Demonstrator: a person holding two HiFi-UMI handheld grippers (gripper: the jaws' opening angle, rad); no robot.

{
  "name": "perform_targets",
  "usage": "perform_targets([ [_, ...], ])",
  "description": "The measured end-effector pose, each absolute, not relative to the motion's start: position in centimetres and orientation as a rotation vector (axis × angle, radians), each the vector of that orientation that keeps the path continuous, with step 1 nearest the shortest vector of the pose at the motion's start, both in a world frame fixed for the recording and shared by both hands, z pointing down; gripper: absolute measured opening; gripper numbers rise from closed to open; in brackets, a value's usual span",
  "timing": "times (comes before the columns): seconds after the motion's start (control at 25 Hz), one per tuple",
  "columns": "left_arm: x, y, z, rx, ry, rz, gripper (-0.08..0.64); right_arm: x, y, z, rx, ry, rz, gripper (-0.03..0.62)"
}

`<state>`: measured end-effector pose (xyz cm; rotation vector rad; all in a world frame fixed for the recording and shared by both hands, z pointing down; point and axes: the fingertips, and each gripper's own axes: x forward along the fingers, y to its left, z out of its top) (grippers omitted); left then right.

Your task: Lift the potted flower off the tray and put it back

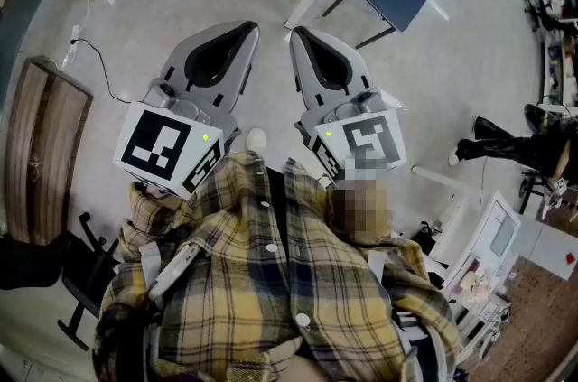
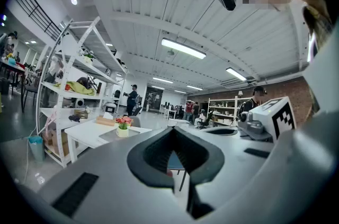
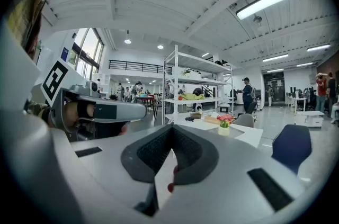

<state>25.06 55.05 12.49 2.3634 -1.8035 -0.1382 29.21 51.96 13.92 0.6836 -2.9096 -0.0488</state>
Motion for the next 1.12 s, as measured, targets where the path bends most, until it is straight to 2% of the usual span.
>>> perform_targets([
  [0.8,28.7,53.8,12.4,2.309,-1.907,-0.165,0.008,33.8,50.3,14.2,0.635,-2.935,-0.047,-0.003],
  [1.12,25.9,52.2,13.2,2.259,-1.954,-0.156,0.008,31.6,48.6,15.2,0.587,-2.942,-0.013,-0.003],
])
